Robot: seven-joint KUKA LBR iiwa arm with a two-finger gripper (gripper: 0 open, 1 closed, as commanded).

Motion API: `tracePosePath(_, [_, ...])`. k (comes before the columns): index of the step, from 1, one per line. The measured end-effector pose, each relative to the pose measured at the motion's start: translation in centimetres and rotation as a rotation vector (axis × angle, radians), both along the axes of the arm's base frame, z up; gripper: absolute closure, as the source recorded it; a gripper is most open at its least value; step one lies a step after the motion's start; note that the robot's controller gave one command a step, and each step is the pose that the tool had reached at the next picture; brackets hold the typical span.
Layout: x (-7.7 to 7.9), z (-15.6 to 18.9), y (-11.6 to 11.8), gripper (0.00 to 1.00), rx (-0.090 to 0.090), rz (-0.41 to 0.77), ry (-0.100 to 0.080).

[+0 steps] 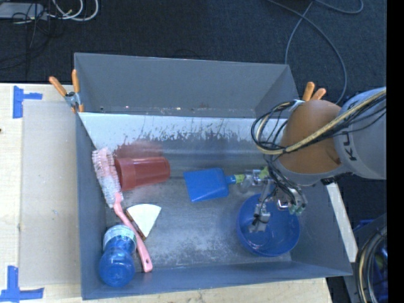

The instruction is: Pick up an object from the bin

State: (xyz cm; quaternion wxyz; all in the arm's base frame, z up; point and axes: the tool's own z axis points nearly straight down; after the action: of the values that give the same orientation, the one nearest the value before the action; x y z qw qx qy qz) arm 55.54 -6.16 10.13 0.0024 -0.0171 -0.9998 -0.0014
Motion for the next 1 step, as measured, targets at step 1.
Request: tracePosePath(1, [1.78,-0.48,-0.77,0.0,0.001,0.082,-0.003])
